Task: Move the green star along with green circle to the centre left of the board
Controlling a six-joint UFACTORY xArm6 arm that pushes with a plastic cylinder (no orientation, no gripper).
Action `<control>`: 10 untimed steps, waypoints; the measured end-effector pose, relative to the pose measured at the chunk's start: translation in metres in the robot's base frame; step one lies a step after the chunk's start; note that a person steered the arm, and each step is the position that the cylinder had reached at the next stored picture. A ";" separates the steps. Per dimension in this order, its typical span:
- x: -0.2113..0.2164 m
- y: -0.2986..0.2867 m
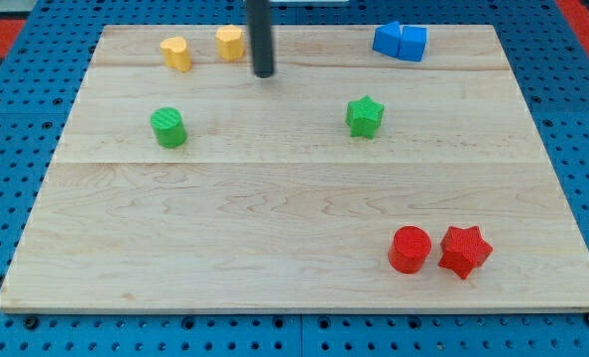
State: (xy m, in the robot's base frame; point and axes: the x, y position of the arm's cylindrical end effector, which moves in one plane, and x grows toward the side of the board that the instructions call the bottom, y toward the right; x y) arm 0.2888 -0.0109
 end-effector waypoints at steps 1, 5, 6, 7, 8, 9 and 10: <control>0.012 0.094; 0.060 0.100; 0.068 -0.006; 0.109 -0.078; 0.113 -0.078; 0.113 -0.092; 0.104 -0.100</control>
State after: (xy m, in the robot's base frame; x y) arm 0.3924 -0.1114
